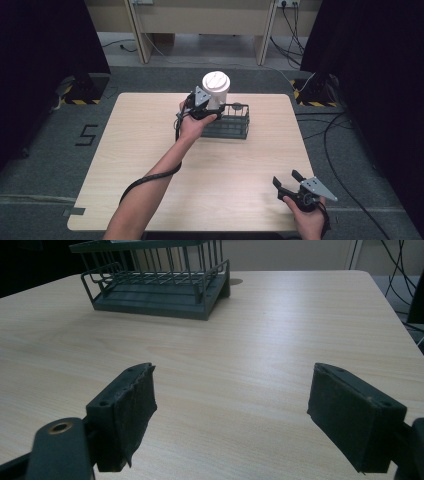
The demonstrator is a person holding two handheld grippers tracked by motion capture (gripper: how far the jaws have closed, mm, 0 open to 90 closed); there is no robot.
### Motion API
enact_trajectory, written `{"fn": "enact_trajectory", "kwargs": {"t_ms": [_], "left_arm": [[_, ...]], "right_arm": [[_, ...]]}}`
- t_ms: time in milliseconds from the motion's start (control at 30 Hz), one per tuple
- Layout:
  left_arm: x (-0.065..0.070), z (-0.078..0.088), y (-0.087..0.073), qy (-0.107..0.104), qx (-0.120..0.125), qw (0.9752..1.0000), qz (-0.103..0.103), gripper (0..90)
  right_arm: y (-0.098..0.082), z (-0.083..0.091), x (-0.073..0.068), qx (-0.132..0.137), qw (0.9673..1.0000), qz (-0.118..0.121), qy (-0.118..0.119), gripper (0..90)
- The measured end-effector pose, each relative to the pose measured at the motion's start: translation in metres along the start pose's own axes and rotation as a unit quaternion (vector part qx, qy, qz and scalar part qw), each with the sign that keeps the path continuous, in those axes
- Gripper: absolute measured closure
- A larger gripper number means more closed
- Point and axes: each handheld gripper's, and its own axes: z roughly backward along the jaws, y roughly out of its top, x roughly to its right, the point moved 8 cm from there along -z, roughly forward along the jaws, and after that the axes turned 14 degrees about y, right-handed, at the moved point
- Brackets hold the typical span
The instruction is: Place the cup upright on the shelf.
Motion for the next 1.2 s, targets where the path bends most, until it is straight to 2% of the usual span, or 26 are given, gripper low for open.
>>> {"fn": "enact_trajectory", "kwargs": {"t_ms": [333, 400, 700, 1200], "left_arm": [[-0.003, -0.009, -0.011, 0.008, -0.015, 0.9999, 0.001, 17.9], [-0.001, -0.01, -0.012, 0.007, -0.017, 0.9998, 0.005, 17.9], [0.008, -0.018, -0.021, 0.007, -0.028, 0.9996, -0.006, 17.8], [0.018, -0.026, -0.032, 0.005, -0.042, 0.9991, 0.001, 17.7]], "right_arm": [[0.0, 0.0, 0.0, 0.002, 1.0, -0.001, 0.001, 19.3], [0.0, 0.0, 0.0, 0.002, 1.0, -0.002, 0.001, 19.3], [0.0, 0.0, 0.0, 0.002, 1.0, -0.002, 0.001, 19.1], [0.0, 0.0, -0.001, 0.001, 1.0, 0.0, 0.003, 19.0]]}}
